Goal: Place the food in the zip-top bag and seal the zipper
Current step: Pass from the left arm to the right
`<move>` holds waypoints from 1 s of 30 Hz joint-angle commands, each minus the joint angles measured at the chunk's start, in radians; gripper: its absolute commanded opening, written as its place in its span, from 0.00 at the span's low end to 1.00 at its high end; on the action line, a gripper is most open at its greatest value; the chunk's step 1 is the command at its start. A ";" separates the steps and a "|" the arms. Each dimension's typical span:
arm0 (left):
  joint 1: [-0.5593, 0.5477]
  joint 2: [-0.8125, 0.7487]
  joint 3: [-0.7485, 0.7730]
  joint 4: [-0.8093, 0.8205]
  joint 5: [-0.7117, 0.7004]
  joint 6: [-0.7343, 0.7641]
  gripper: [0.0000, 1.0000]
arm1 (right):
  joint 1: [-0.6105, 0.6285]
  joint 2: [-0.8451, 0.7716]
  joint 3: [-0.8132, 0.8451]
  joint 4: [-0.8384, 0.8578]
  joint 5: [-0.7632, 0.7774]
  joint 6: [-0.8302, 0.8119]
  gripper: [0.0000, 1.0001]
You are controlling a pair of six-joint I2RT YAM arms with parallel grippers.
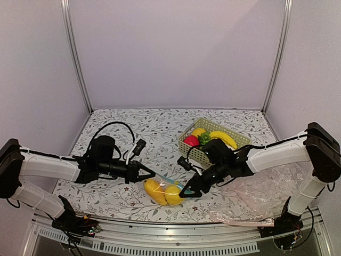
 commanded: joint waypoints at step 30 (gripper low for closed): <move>0.025 -0.217 -0.124 -0.036 -0.194 -0.063 0.99 | -0.033 -0.048 -0.001 0.013 0.031 0.095 0.00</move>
